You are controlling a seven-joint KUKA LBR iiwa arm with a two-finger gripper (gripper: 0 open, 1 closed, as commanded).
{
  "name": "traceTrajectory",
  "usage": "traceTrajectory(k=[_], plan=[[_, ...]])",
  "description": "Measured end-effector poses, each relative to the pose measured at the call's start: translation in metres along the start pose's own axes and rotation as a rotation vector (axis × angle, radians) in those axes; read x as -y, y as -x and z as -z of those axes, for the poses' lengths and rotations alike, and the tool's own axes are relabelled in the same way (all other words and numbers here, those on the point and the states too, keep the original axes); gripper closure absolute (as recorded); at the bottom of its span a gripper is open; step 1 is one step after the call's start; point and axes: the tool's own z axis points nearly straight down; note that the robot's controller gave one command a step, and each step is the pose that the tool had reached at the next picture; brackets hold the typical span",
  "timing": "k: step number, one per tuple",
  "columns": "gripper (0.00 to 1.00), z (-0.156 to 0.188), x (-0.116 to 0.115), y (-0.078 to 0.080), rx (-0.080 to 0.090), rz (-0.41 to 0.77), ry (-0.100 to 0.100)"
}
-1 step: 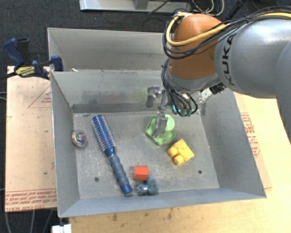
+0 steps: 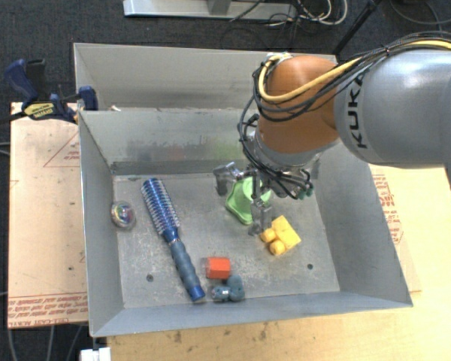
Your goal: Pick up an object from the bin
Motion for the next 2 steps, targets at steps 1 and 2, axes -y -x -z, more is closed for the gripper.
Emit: traceTrajectory(k=[1,2], plan=[[0.0,-0.016,-0.114,0.045,0.005,0.061,0.003],[0.0,-0.079,-0.129,0.057,0.001,0.494,0.001]])
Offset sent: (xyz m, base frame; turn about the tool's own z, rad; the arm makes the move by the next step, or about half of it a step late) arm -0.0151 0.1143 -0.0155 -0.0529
